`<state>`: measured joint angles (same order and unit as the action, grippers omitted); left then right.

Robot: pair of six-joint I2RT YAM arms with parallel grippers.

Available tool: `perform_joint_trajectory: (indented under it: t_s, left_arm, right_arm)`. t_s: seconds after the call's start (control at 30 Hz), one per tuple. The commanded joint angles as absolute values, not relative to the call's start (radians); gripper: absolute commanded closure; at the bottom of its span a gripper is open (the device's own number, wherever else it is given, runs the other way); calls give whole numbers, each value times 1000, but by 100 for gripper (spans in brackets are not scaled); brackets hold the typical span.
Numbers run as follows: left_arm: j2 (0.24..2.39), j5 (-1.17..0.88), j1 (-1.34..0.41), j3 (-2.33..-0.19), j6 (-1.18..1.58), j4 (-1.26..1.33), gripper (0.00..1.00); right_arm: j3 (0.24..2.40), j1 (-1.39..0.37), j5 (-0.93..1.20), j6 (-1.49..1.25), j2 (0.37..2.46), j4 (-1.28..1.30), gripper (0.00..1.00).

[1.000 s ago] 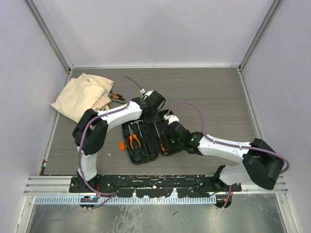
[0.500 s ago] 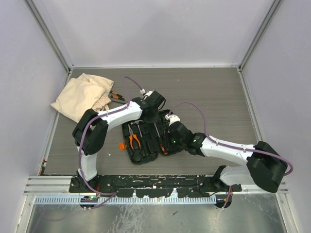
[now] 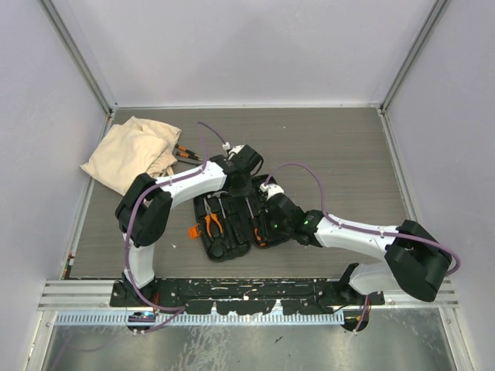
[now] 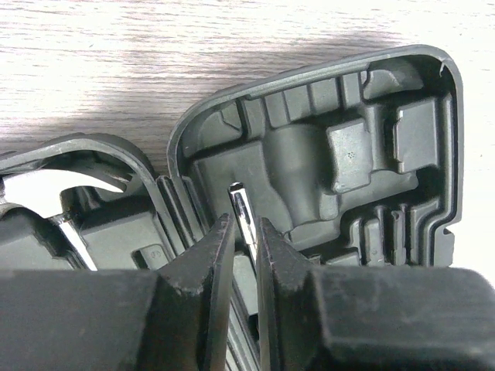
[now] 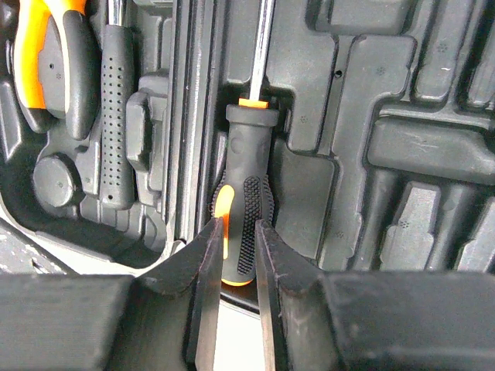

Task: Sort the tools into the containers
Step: Adjust the screwdriver in the storage box.

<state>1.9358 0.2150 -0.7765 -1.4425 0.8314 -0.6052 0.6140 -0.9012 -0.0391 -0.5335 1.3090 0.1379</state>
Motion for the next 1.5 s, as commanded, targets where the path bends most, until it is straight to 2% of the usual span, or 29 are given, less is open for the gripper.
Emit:
perform_joint_trajectory:
  t_s: [0.0, 0.53, 0.87, 1.2, 1.3, 1.47]
  left_arm:
    - [1921, 244, -773, -1442, 850, -610, 82]
    - [1971, 235, -773, -1438, 860, -606, 89]
    - [2004, 236, -772, -1427, 876, -626, 100]
    - [2038, 221, -772, -1404, 893, -628, 100]
    - [2031, 221, -773, -1393, 896, -621, 100]
    - [2033, 219, -773, -1392, 894, -624, 100]
  right_arm:
    - [634, -905, -32, -544, 1324, 124, 74]
    - [616, -905, -37, -552, 1328, 121, 80]
    - [627, -905, -56, -562, 1387, 178, 90]
    - [623, -907, -85, -578, 1409, 204, 91]
    - [615, -907, -124, -585, 1350, 200, 88]
    - [607, -907, -172, -582, 1222, 177, 70]
